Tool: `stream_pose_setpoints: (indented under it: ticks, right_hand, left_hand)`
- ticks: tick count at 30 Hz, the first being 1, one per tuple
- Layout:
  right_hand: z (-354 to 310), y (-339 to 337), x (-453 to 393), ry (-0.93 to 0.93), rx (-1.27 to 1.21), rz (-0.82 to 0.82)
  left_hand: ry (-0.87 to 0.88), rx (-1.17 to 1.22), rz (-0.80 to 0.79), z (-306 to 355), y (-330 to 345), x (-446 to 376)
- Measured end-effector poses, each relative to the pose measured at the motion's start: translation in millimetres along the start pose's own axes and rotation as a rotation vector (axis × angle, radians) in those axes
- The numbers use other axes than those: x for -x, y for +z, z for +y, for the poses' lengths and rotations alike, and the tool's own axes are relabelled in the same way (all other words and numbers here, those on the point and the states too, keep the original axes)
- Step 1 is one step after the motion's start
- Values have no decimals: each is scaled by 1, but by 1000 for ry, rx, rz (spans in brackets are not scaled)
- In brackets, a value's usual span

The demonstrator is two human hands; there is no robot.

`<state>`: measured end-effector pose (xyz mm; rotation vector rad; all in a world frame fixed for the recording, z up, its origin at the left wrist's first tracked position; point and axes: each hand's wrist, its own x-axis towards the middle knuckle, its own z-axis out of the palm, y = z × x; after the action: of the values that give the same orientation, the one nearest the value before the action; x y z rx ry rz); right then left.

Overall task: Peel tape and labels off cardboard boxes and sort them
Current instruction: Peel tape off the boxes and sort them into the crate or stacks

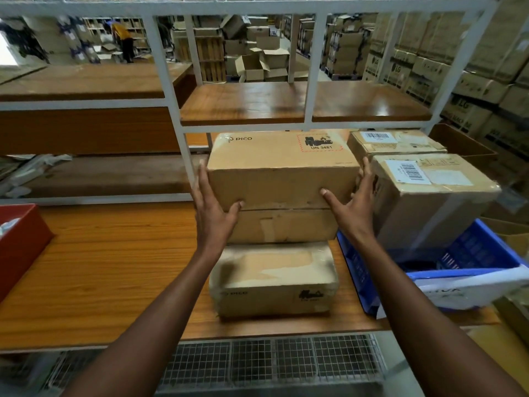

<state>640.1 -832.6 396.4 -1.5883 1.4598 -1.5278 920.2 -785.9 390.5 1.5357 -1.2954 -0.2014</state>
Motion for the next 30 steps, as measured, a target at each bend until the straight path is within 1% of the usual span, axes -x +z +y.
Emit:
stream_pose_setpoints:
  ticks: [2,5,10,12,14,19,23,27,30]
  right_hand:
    - [5,4,1,104,-49,-24]
    - [7,5,-2,158,-45,-41]
    - [-14,4,-19,127,-3,-1]
    - [-26,4,-29,90,6,0]
    - [-37,3,-39,100,42,-10]
    - [-50,1,-60,229,128,-133]
    - [-55,5,-71,336,242,-249]
    - [-43,17,-82,402,327,-343]
    - [-37,21,-89,391,491,-419]
  left_hand:
    - [-60,120,-57,2,2,4]
    - [-109,160,-85,6,5,3]
    - [-108,218,-43,13,-4,-18]
    - [-100,198,-40,19,-10,-28]
    - [-94,157,-49,26,-15,-39]
    - [-107,88,-184,32,-27,-63]
    - [-170,-34,-296,30,-23,-80]
    - [-206,-81,-352,18,-7,-83]
    - [-246,-127,-372,11,7,-85]
